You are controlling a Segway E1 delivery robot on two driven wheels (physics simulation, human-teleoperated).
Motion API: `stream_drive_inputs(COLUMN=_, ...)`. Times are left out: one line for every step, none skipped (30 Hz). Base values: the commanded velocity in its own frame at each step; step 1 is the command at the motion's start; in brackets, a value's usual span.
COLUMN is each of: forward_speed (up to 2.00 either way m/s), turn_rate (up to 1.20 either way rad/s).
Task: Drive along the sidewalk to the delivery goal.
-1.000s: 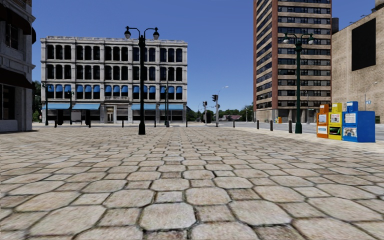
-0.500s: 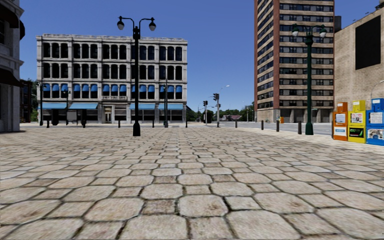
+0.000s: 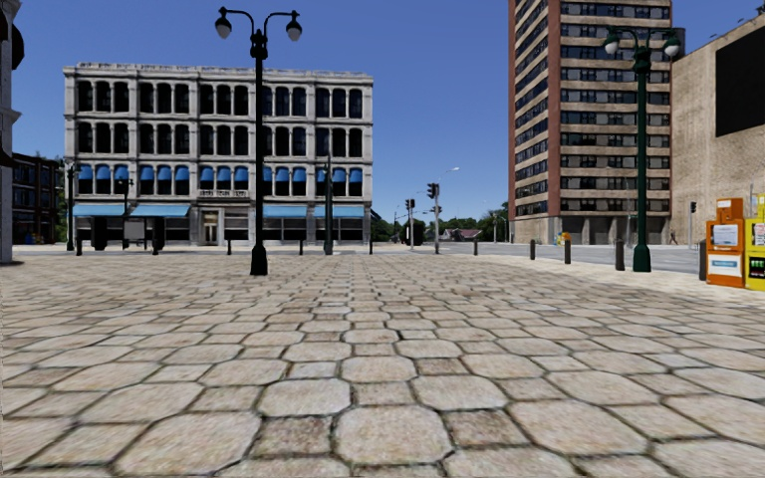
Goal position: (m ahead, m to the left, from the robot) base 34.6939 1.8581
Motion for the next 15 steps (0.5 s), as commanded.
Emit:
stream_drive_inputs(forward_speed=2.0, turn_rate=0.0)
stream_drive_inputs(forward_speed=2.0, turn_rate=0.0)
stream_drive_inputs(forward_speed=2.0, turn_rate=0.0)
stream_drive_inputs(forward_speed=2.0, turn_rate=0.0)
stream_drive_inputs(forward_speed=2.0, turn_rate=0.0)
stream_drive_inputs(forward_speed=2.0, turn_rate=0.0)
stream_drive_inputs(forward_speed=2.0, turn_rate=0.0)
stream_drive_inputs(forward_speed=2.0, turn_rate=0.0)
stream_drive_inputs(forward_speed=2.0, turn_rate=0.0)
stream_drive_inputs(forward_speed=2.0, turn_rate=0.0)
stream_drive_inputs(forward_speed=2.0, turn_rate=0.0)
stream_drive_inputs(forward_speed=2.0, turn_rate=0.0)
stream_drive_inputs(forward_speed=2.0, turn_rate=0.0)
stream_drive_inputs(forward_speed=2.0, turn_rate=0.0)
stream_drive_inputs(forward_speed=2.0, turn_rate=0.0)
